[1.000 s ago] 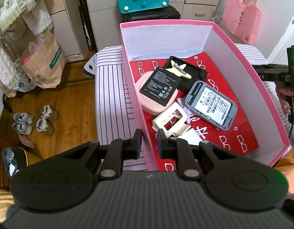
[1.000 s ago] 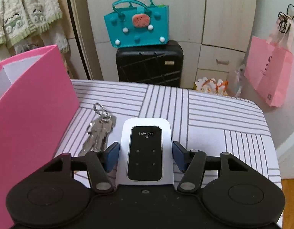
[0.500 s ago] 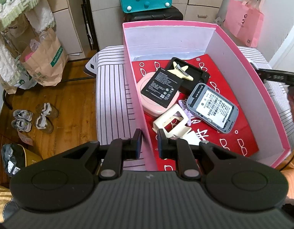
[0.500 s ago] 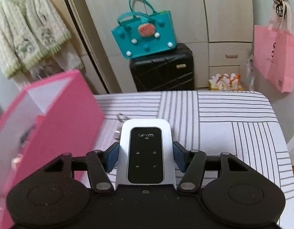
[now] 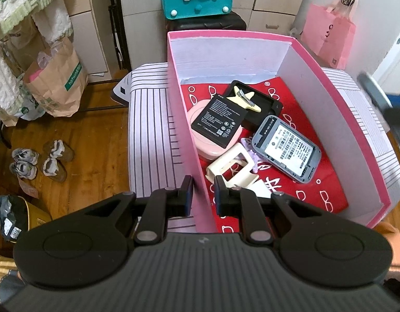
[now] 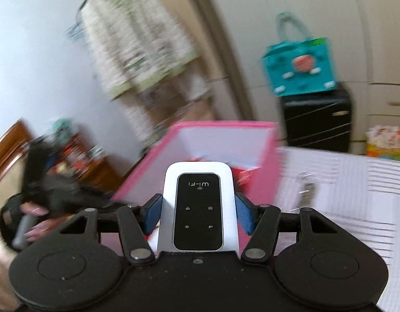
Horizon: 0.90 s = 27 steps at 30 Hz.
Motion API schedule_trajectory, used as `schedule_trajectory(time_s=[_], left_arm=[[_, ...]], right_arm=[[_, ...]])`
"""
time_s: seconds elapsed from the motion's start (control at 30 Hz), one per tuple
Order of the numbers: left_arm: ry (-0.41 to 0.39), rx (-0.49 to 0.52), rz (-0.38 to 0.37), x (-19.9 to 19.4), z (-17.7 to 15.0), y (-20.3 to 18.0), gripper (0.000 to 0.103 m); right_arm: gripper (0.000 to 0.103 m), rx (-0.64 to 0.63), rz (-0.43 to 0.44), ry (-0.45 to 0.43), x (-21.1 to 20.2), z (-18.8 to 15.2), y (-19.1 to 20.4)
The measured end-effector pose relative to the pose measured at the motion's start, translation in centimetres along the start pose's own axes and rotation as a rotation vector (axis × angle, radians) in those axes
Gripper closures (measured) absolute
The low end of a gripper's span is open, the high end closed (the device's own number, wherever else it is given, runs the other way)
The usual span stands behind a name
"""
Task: Organize rigid objects
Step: 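Carry the white Wi-Fi router into the pink box and open the right gripper, then return the right gripper to the bed and grasp the silver keys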
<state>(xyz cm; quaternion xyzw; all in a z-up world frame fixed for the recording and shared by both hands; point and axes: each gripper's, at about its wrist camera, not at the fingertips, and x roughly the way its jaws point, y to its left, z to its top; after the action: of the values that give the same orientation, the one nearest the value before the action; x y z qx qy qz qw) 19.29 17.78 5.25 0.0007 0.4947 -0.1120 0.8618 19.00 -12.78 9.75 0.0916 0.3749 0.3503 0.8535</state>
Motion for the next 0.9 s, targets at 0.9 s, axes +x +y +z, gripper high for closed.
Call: schedule_trajectory(time_s=[0.9], left_arm=[[-0.006,-0.013,-0.004,-0.1,-0.2,0.2,0.088]], right_arm=[[0.038,-0.28,-0.062,0.275,6.5,-1.3,4.9]])
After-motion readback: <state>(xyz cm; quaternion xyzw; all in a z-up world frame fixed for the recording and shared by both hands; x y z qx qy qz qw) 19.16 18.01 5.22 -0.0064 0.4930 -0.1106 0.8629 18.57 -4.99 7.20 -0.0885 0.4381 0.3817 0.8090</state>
